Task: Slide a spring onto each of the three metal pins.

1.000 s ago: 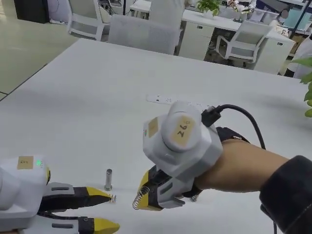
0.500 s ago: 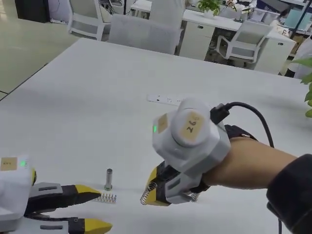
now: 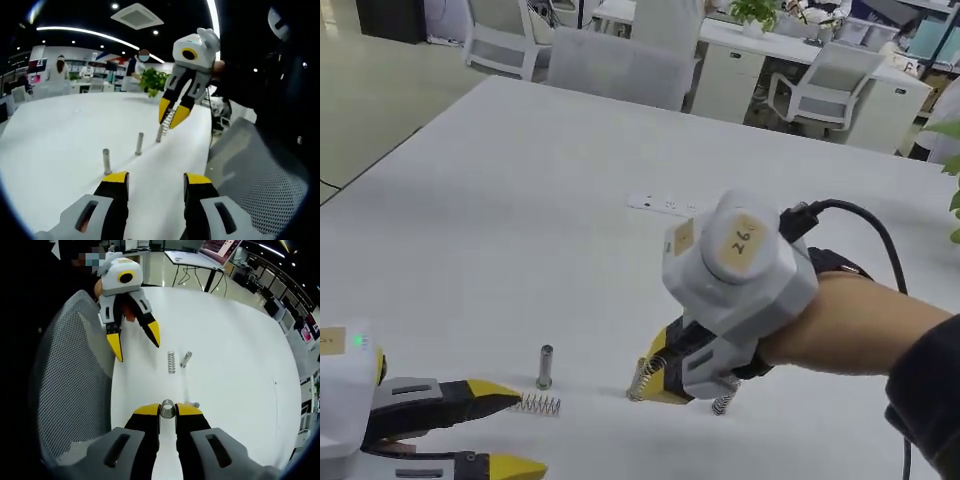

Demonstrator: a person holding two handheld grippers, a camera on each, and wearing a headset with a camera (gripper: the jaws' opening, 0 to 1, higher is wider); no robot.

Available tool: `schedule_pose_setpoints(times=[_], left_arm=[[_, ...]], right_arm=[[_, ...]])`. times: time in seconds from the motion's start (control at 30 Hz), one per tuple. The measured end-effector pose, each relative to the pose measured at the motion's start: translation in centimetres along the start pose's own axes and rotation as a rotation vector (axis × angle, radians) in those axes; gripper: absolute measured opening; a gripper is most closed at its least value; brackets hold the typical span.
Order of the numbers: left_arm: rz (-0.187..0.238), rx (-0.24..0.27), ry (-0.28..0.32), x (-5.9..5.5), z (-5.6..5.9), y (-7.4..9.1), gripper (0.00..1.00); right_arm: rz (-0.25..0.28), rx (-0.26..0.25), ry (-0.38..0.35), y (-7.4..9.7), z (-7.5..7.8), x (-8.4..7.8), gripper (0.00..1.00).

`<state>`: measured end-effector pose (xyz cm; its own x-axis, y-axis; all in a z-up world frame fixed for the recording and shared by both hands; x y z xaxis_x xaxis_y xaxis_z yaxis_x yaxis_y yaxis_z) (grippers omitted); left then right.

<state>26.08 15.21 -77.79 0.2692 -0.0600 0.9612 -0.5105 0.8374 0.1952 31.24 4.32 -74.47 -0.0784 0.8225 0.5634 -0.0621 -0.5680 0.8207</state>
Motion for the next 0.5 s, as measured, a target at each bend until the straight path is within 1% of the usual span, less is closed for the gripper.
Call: schedule_pose_setpoints(times=[0.07,0.4,0.5], left_arm=[[0.001,-0.002,0.0,0.0,0.1,0.0,0.38],[-0.001,-0.004,0.003,-0.1,0.2,-0.1,0.38],[0.0,-0.003,0.006,-0.2,0.2,-0.1,0.38]], right_arm=[[-0.002,-0.003,-0.003,0.0,0.2,-0.1,0.08],[-0.019,-0.037,-0.025,0.1,2.1,-1.0,0.08],[-0.034,-0.054,-0.02,-0.1,2.8,-1.3,0.08]])
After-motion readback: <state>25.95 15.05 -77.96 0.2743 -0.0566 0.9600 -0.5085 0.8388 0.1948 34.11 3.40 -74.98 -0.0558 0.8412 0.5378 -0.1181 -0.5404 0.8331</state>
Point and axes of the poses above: the centre of the closed fingertips' face, and the gripper's own axes: y roughly backward along the fingers, z roughly to its right, x roughly out of its top, the point moved 3 cm from there along y, roughly backward along the fingers, and after that the axes turned 8 degrees about z, right-handed, at the moved point
